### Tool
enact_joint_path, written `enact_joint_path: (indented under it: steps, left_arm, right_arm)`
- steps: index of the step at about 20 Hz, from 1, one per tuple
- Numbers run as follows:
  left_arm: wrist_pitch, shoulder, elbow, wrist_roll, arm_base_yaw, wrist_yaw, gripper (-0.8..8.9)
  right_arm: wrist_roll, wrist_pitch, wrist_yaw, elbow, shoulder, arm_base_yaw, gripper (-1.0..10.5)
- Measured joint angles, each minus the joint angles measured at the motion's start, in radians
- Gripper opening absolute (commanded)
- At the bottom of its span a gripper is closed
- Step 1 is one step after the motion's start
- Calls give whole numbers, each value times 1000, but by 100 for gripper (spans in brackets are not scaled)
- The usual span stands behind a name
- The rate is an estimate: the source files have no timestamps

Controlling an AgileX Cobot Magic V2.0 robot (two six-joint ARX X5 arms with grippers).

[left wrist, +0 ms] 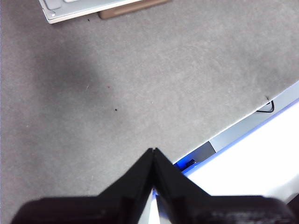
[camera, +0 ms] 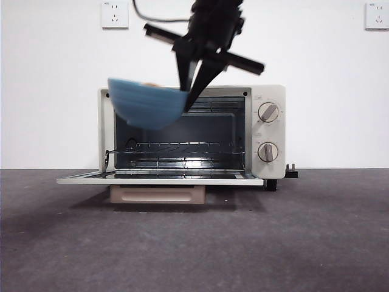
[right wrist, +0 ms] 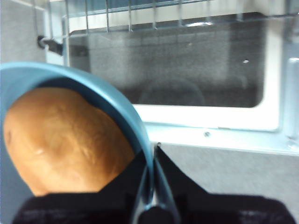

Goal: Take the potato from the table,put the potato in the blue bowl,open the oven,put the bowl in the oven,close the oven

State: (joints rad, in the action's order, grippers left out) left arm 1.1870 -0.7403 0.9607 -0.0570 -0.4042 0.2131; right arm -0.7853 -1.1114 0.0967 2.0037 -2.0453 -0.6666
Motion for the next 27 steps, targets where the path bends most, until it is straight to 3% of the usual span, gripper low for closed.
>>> enact_joint_path:
  steps: [4,12,20,27]
  left_arm:
    - [1,-2,0,17,0,0,-5]
    - [1,-2,0,31,0,0,-5]
    - [18,-2,0,31,0,0,-6]
    - [18,-27,0,31,0,0,-5]
  right_arm:
    - [-102,-67,7,179,-155,28,-12]
    - [-370,-54,-4,196,-178,83,-12]
    - [-455,-62,-114,196,-178,125,-12]
    - [-479,-45,-124,196,-178,148,12]
